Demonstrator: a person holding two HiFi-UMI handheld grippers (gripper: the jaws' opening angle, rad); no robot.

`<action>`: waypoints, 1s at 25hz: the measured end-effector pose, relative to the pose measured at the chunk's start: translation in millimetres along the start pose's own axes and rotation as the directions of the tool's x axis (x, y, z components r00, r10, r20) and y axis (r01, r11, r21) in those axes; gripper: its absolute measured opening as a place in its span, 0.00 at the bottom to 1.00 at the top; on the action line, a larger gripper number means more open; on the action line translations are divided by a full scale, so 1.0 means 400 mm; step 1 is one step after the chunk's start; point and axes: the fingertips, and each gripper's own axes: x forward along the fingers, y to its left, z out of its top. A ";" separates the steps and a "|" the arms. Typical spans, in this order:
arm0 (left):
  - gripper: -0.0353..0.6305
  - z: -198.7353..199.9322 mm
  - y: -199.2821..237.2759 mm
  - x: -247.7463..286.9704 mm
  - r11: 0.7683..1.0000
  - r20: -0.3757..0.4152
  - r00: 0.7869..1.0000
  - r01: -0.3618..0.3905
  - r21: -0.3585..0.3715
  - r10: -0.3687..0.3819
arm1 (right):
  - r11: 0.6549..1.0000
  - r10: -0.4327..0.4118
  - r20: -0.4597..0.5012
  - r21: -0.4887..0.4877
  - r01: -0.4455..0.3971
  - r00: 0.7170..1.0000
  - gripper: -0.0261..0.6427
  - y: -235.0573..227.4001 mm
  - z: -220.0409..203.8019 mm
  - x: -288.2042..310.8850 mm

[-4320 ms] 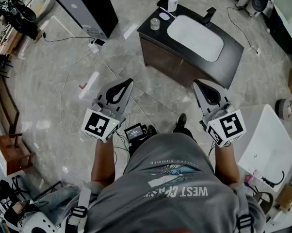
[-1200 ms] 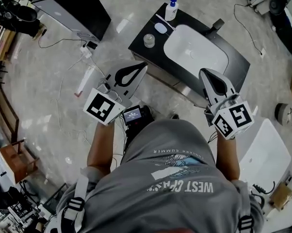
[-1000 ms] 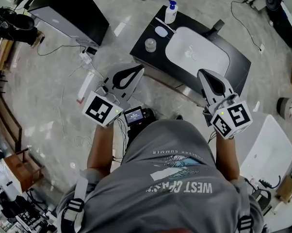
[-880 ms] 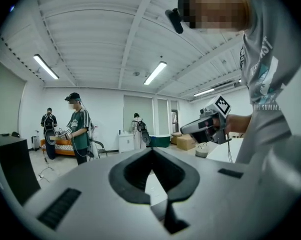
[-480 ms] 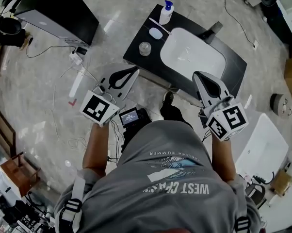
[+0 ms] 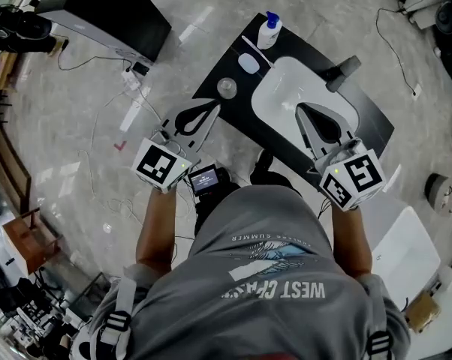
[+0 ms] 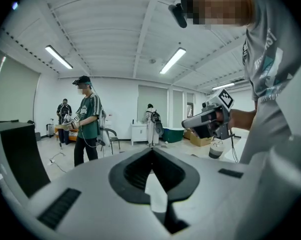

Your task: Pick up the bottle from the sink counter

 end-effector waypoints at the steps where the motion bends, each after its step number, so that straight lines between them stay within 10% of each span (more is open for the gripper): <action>1: 0.06 -0.008 0.005 0.010 1.000 -0.007 1.000 -0.017 -0.011 0.017 | 1.000 0.016 -0.002 0.002 -0.016 1.000 0.03 -0.012 0.002 0.010; 12: 0.06 -0.158 0.044 0.038 0.984 -0.091 0.987 -0.139 -0.115 0.129 | 0.989 0.148 -0.079 0.031 -0.146 0.986 0.03 -0.022 -0.067 0.101; 25: 0.24 -0.313 0.100 0.102 0.983 -0.096 0.995 -0.014 -0.180 -0.004 | 0.997 0.073 -0.133 0.050 -0.067 0.988 0.03 0.019 -0.081 0.163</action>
